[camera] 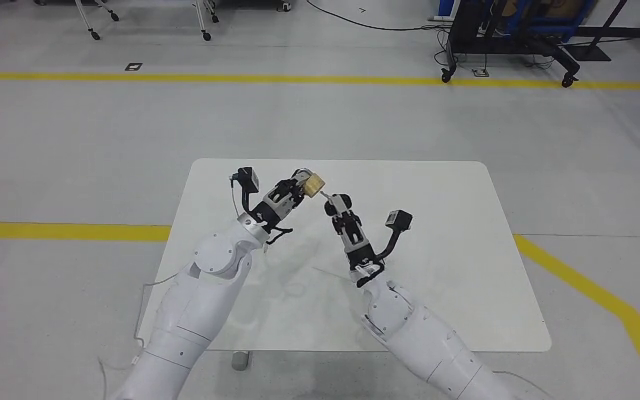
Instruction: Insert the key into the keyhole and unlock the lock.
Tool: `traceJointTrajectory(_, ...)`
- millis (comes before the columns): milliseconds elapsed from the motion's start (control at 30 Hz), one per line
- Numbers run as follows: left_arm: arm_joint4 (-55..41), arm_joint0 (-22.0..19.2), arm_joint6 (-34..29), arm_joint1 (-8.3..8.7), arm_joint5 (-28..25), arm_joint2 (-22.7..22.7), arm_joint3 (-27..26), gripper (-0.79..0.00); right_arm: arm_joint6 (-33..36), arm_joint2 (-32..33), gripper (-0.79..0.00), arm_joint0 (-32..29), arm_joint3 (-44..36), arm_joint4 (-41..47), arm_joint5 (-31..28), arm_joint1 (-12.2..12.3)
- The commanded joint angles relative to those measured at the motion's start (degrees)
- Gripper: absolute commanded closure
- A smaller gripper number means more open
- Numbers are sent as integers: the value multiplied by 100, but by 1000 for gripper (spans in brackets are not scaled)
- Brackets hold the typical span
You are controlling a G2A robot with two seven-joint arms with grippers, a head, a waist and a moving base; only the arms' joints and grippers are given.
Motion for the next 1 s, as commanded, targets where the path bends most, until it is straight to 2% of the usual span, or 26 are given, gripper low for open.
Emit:
traceJointTrajectory(0,-15,-10,-27,-5,7,-2,21,0,30,33,0,-5,0,-53,19,-17)
traceJointTrajectory(300,3,-43,-133,-23,40,5,83,0,174,147,0,-25,19,-273,158,-120)
traceJointTrajectory(500,-9,-53,-165,-37,21,4,105,0,-45,267,0,-66,41,-575,172,-188)
traceJointTrajectory(767,118,-27,47,-58,40,3,64,0,-1112,310,0,-171,14,-2019,609,-307)
traceJointTrajectory(967,111,2,101,-73,11,-7,29,0,-1508,197,0,-178,116,-2262,874,-454)
